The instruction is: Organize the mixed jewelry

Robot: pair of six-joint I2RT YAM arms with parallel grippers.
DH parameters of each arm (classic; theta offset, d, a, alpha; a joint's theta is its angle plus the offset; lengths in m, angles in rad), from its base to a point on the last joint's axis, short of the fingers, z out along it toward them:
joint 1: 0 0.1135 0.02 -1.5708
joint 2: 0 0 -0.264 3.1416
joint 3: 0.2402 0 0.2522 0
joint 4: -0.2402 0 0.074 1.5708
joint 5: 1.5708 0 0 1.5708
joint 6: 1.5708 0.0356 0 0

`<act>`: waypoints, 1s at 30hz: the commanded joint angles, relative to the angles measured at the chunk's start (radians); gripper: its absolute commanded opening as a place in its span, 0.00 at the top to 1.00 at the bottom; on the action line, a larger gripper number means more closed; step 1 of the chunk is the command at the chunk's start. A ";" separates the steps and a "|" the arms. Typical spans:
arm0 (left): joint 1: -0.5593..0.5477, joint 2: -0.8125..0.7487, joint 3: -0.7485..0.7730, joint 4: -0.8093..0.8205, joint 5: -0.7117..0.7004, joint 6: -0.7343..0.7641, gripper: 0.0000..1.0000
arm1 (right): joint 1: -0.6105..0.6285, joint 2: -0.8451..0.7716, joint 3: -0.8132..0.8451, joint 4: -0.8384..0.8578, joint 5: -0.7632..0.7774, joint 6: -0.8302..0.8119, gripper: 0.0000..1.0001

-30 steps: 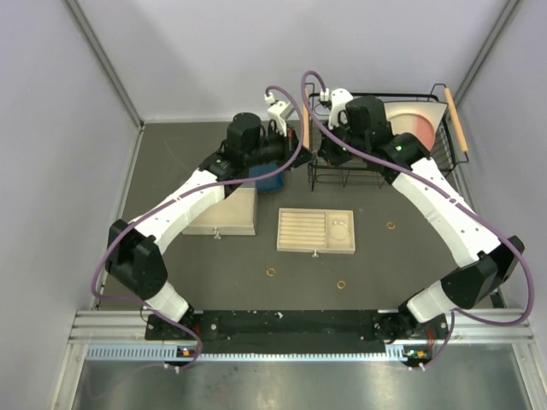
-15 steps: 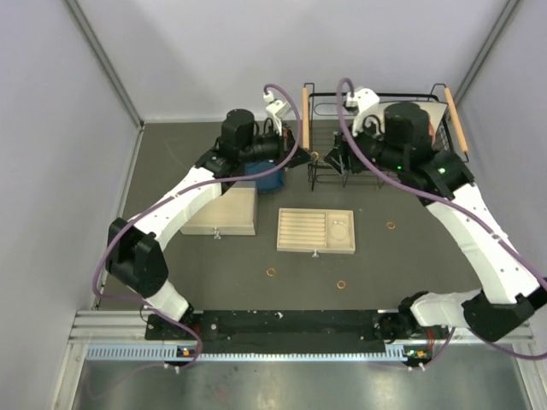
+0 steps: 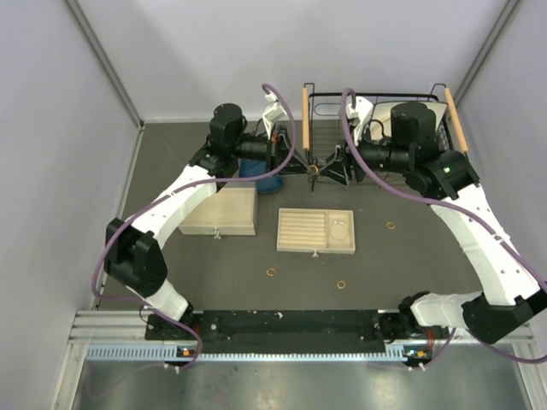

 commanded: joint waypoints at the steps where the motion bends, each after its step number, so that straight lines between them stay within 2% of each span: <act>1: 0.001 -0.050 -0.011 0.088 0.080 -0.028 1.00 | -0.003 0.026 0.012 -0.006 -0.091 -0.025 0.57; 23: -0.019 -0.048 -0.023 0.102 0.077 -0.039 1.00 | -0.002 0.070 0.014 -0.003 -0.134 -0.016 0.71; 30: -0.025 -0.044 -0.026 0.102 0.080 -0.039 1.00 | 0.003 0.076 0.021 -0.003 -0.148 -0.014 0.84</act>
